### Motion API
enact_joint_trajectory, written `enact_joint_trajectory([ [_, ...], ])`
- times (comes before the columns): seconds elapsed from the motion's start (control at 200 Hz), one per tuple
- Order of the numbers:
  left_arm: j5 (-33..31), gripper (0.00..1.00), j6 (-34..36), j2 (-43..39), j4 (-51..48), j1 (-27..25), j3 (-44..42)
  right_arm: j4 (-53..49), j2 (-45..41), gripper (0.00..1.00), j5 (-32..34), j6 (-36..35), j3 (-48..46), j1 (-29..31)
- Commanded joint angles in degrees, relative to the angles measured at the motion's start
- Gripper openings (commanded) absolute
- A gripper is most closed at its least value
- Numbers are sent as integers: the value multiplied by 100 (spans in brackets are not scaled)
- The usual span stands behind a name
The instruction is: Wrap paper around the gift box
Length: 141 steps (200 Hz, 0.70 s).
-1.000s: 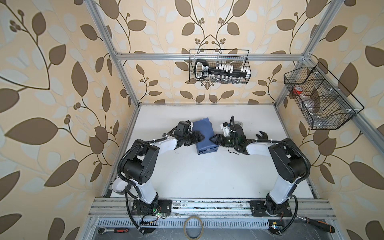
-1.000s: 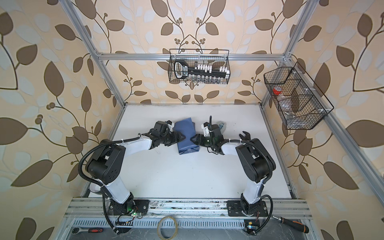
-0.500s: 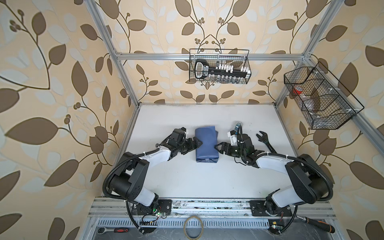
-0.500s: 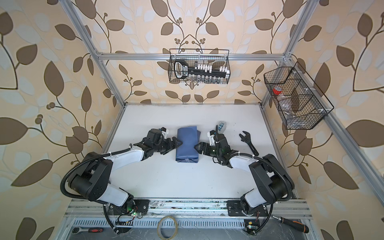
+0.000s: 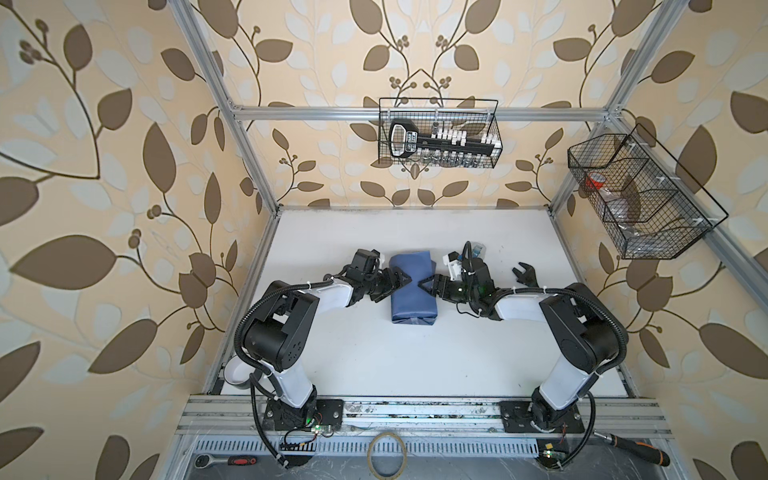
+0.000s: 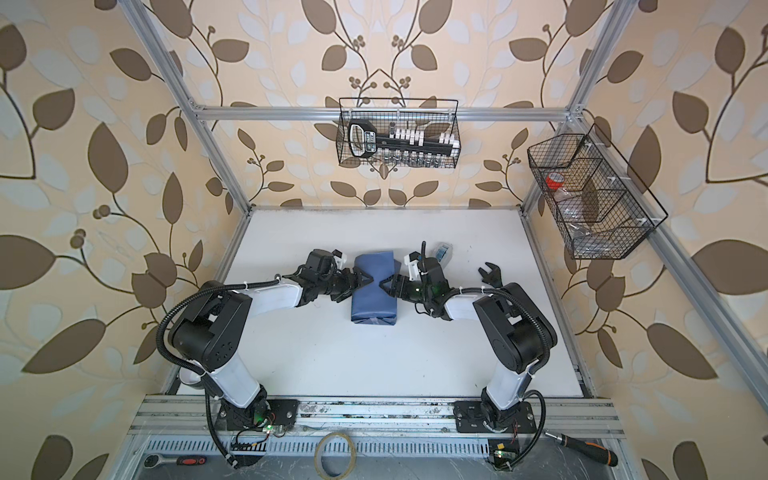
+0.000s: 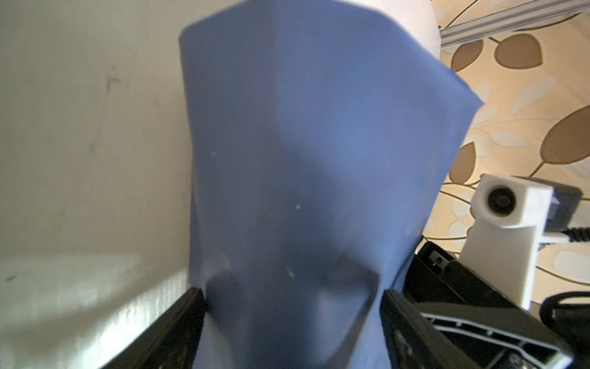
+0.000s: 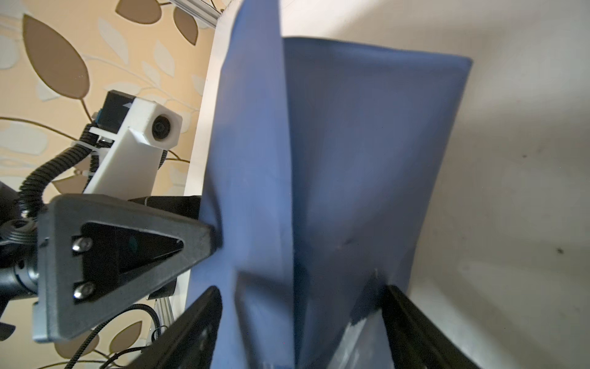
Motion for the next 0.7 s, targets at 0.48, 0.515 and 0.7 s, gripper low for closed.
enact_joint_trajectory([
  [0.48,873,89,-300,-537,540,-22,623,159,-1061,81,-46,58,191,72],
  [0.515,890,89,-473,-584,550,-22,608,126,-1100,81,-20,26,183,98],
  [0.7,936,93,-519,-821,633,-22,553,96,-1217,82,114,-134,136,149],
])
